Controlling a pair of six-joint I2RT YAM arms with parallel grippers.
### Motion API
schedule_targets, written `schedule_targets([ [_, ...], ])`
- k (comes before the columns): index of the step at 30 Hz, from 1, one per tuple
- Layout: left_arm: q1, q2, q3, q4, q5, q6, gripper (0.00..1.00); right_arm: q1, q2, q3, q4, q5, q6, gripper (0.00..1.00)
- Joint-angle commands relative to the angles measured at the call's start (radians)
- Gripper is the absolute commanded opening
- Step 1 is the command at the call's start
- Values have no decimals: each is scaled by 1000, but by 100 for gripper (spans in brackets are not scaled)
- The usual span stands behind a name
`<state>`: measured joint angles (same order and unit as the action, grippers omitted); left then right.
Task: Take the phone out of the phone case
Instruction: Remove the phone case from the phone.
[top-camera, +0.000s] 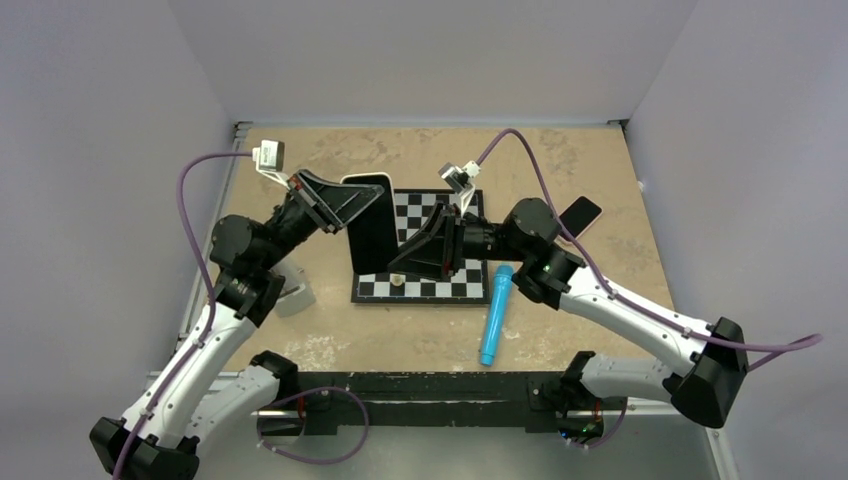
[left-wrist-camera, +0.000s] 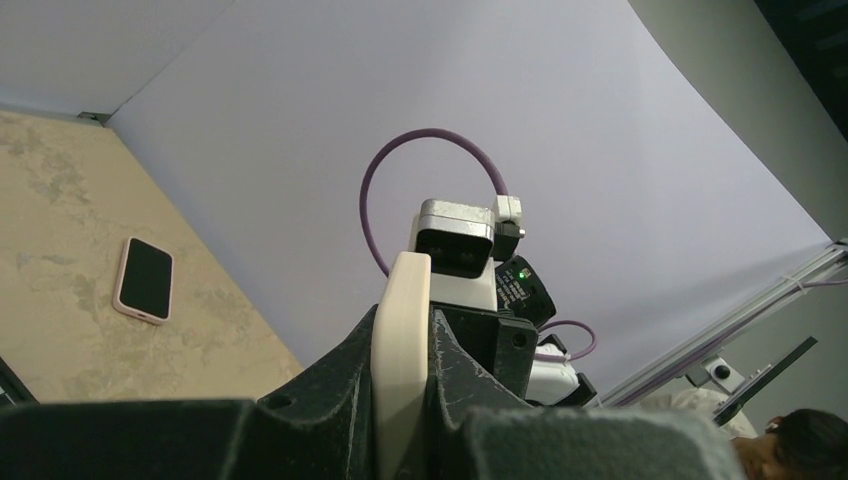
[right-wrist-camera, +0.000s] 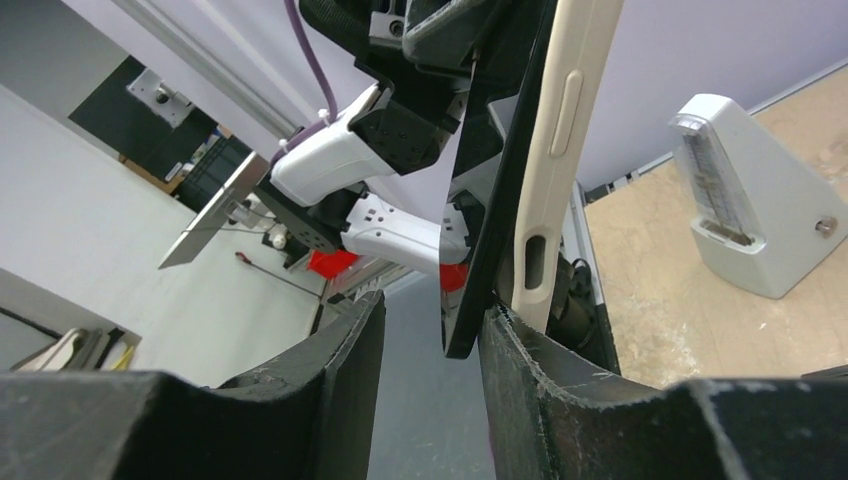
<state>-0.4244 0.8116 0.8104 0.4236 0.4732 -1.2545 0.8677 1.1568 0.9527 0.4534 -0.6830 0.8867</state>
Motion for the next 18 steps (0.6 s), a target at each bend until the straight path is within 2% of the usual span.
schedule_targets([
  [1, -9, -12, 62, -34, 139, 25, 0, -15, 31, 105, -15, 123, -74, 42],
  [10, -23, 38, 88, -49, 203, 31, 0, -40, 93, 155, 8, 129, -68, 35],
  [13, -23, 54, 91, -50, 234, 35, 0, -65, 91, 131, 50, 86, -37, 18],
  [15, -23, 64, 96, -49, 255, 40, 0, -86, 86, 120, 69, 40, -23, 0],
  [17, -24, 78, 103, -32, 289, 43, 4, -114, 77, 99, 110, -18, 12, 0],
  [18, -24, 87, 104, -6, 312, 37, 11, -127, 73, 87, 142, -65, 39, 0],
])
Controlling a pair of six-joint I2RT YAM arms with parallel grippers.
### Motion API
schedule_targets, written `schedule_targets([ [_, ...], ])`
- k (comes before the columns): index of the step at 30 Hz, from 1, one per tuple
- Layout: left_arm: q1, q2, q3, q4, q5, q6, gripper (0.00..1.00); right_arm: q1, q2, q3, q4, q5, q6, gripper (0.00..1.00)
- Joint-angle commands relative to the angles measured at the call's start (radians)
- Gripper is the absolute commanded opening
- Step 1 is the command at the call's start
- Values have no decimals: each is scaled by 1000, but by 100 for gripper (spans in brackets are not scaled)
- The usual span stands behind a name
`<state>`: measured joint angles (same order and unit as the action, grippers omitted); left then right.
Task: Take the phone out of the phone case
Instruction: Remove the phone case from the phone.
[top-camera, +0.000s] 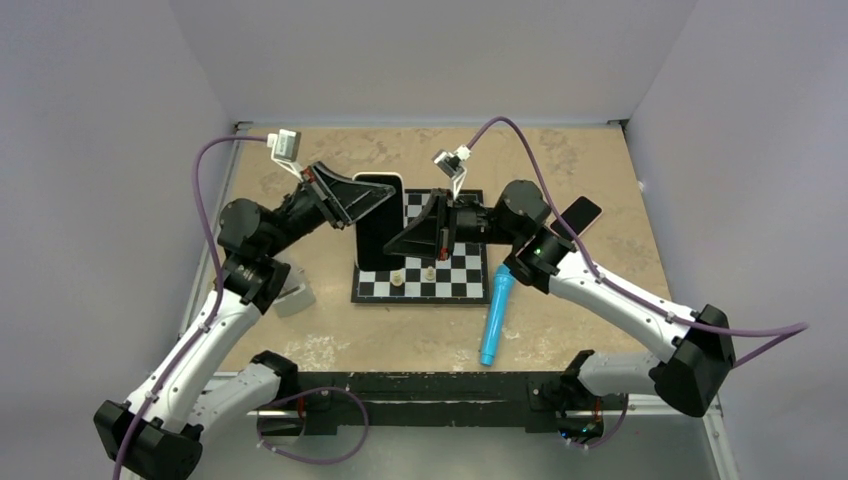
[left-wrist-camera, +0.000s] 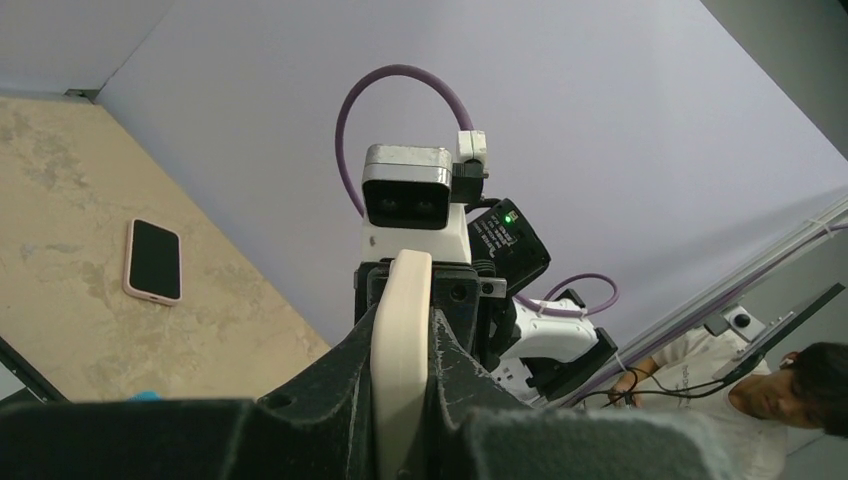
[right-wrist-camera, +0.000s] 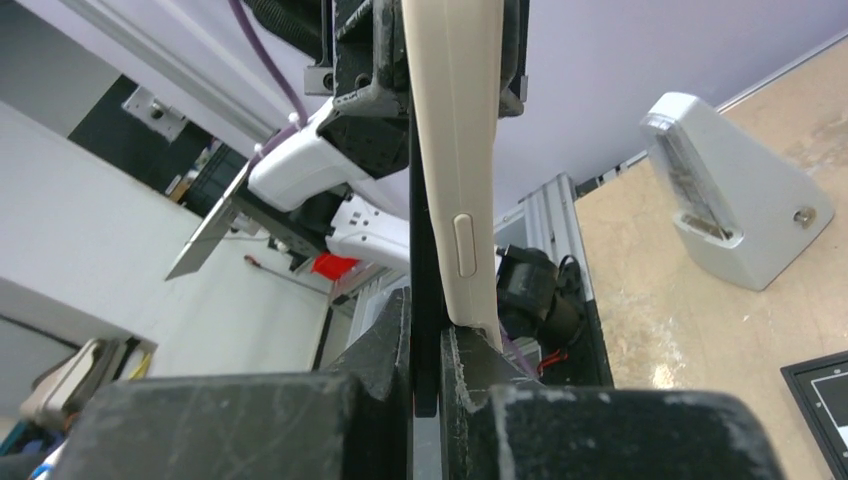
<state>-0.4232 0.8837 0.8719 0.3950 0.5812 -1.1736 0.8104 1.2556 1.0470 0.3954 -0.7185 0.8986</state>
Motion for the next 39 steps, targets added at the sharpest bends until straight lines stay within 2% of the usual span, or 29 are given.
schedule_targets([
  [1, -24, 28, 42, 49, 230, -51, 19, -80, -28, -15, 222, -64, 48, 0],
  [4, -24, 54, 36, 121, 289, -68, 36, -103, -38, -25, 262, -130, 95, 0],
  [7, -24, 57, 34, 141, 333, -54, 49, -114, -49, -41, 301, -165, 142, 0],
  [11, -24, 47, 32, 137, 367, -26, 58, -116, -38, -53, 367, -180, 215, 0],
  [14, -23, 26, 33, 143, 412, 7, 71, -121, -21, -64, 452, -207, 285, 0],
  [17, -23, -12, 45, 70, 479, 118, 77, -123, -14, -83, 520, -230, 351, 0],
  [20, -22, -44, 75, -86, 539, 265, 78, -123, -14, -100, 566, -251, 392, 0],
  [23, -23, -54, 86, -105, 607, 310, 77, -123, -17, -103, 584, -272, 405, 0],
  [27, -23, -37, 123, -196, 658, 380, 69, -124, -19, -95, 604, -301, 410, 0],
  [32, -22, -31, 132, -232, 672, 436, 59, -122, -16, -86, 633, -328, 429, 0],
  [39, -23, -33, 119, -245, 687, 462, 48, -114, 21, -105, 798, -352, 540, 0],
])
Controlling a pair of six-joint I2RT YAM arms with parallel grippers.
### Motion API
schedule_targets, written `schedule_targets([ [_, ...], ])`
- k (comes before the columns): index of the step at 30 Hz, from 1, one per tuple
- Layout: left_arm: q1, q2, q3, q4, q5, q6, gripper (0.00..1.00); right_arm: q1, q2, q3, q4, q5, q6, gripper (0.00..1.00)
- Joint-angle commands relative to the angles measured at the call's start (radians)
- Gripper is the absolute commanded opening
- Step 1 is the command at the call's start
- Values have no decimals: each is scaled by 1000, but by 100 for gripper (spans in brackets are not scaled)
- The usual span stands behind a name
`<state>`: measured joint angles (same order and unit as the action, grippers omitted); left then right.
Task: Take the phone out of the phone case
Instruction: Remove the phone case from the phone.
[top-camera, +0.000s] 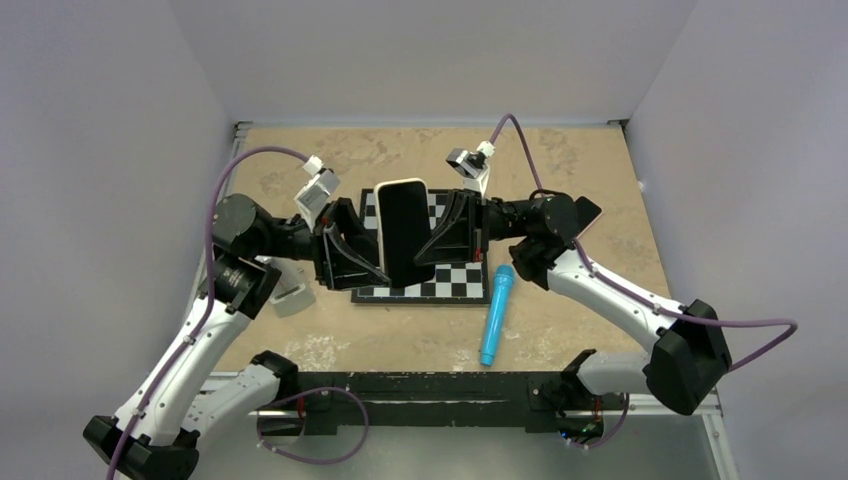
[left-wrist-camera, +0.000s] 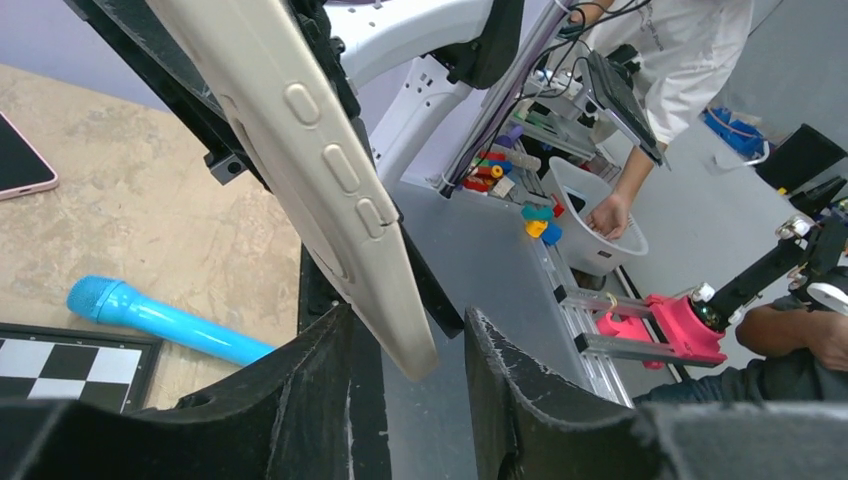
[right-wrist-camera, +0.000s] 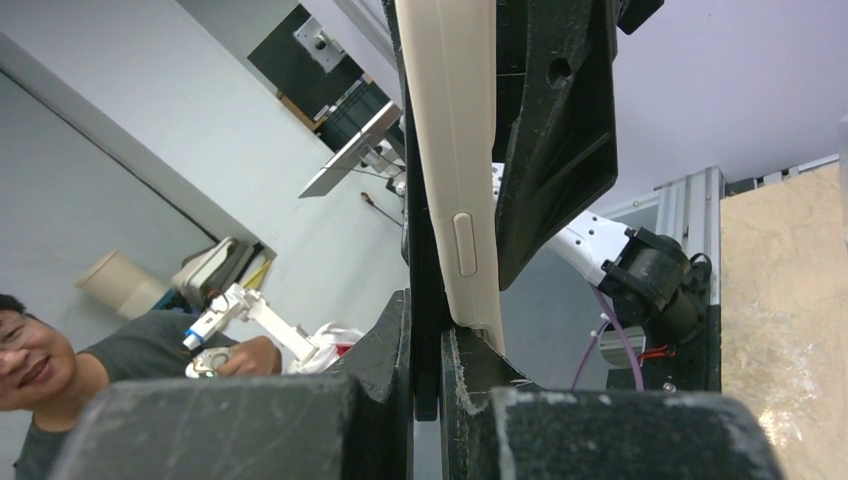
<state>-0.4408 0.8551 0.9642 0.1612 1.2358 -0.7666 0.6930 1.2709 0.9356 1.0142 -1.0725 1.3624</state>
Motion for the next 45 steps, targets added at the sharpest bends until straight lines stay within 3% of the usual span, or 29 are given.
schedule_targets([
  [1, -6, -4, 26, -18, 34, 63, 47, 4, 9, 4, 195, -1, 86, 0],
  [11, -6, -1, 53, -129, 31, 154, 32, 14, 24, 4, 300, -23, 163, 0],
  [20, -7, 4, 67, -133, -11, 140, 32, 31, 26, 29, 293, -22, 167, 0],
  [23, -9, 8, 71, -136, -92, 101, 32, 50, 15, 50, 181, -2, 82, 0],
  [27, -20, -23, 77, -193, -227, 97, 24, 71, -5, 63, 30, 53, -41, 0],
  [30, -29, -54, 112, -346, -349, 183, 8, 78, -12, 60, 9, 83, -62, 0],
  [32, -29, -68, 135, -442, -447, 224, 3, 81, -23, 59, -39, 98, -98, 0],
  [41, -32, -103, 117, -449, -643, 157, 0, 82, -46, 83, -198, 152, -215, 0],
  [45, -32, -118, 121, -515, -785, 121, 0, 83, -85, 122, -427, 205, -368, 0],
])
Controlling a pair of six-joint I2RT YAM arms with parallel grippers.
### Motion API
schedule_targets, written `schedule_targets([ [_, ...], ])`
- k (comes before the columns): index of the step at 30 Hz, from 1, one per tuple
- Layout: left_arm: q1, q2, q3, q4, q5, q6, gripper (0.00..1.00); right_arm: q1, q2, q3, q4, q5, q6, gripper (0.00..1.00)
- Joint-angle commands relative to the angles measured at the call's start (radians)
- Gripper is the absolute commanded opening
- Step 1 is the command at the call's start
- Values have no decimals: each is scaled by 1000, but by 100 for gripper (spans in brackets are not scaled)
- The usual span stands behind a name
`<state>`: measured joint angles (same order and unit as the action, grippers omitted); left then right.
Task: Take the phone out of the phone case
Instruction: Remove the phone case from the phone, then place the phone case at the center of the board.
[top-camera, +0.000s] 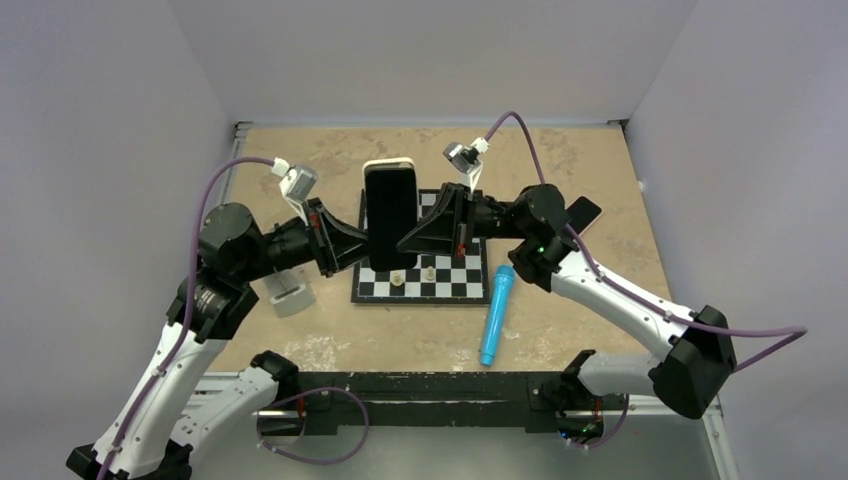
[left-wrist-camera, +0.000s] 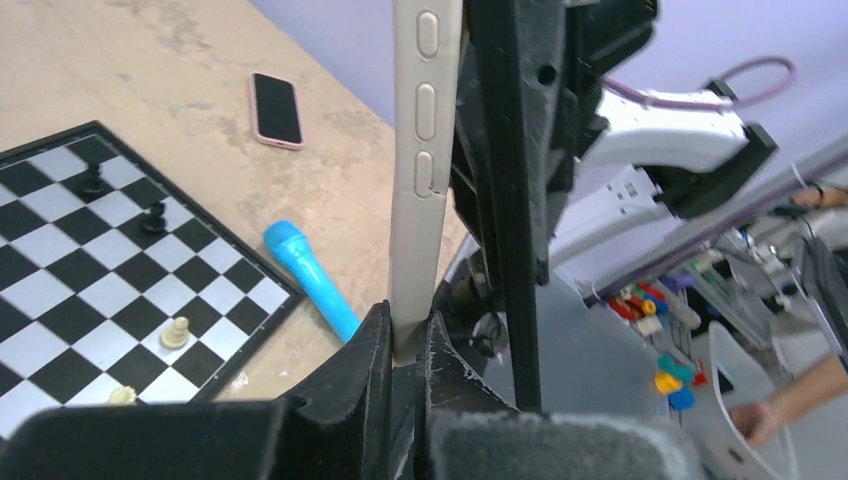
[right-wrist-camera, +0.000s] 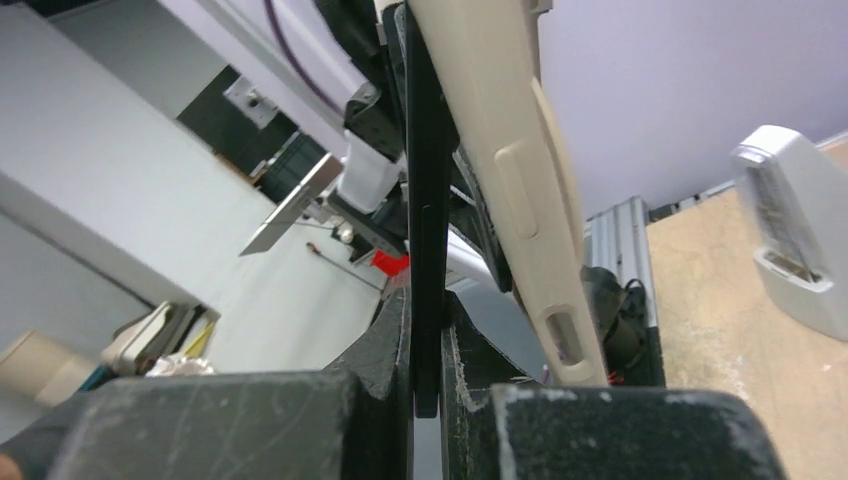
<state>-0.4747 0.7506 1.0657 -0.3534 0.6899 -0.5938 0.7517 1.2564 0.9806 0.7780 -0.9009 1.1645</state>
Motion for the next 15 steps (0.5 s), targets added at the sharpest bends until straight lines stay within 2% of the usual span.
schedule_targets([
  [1, 3, -15, 17, -14, -279, -58, 0, 24, -81, 86, -249, 43, -207, 0],
  [5, 4, -29, -4, -38, -416, -65, 0, 14, -124, 78, -370, 68, -282, 0],
  [9, 5, -16, -5, -36, -459, -50, 0, -14, -184, 49, -451, 86, -333, 0],
  [13, 24, 83, 55, -101, -465, -31, 0, -85, -259, 44, -628, 177, -437, 0],
  [15, 49, 204, 132, -156, -422, -7, 0, -129, -288, 49, -738, 249, -502, 0],
])
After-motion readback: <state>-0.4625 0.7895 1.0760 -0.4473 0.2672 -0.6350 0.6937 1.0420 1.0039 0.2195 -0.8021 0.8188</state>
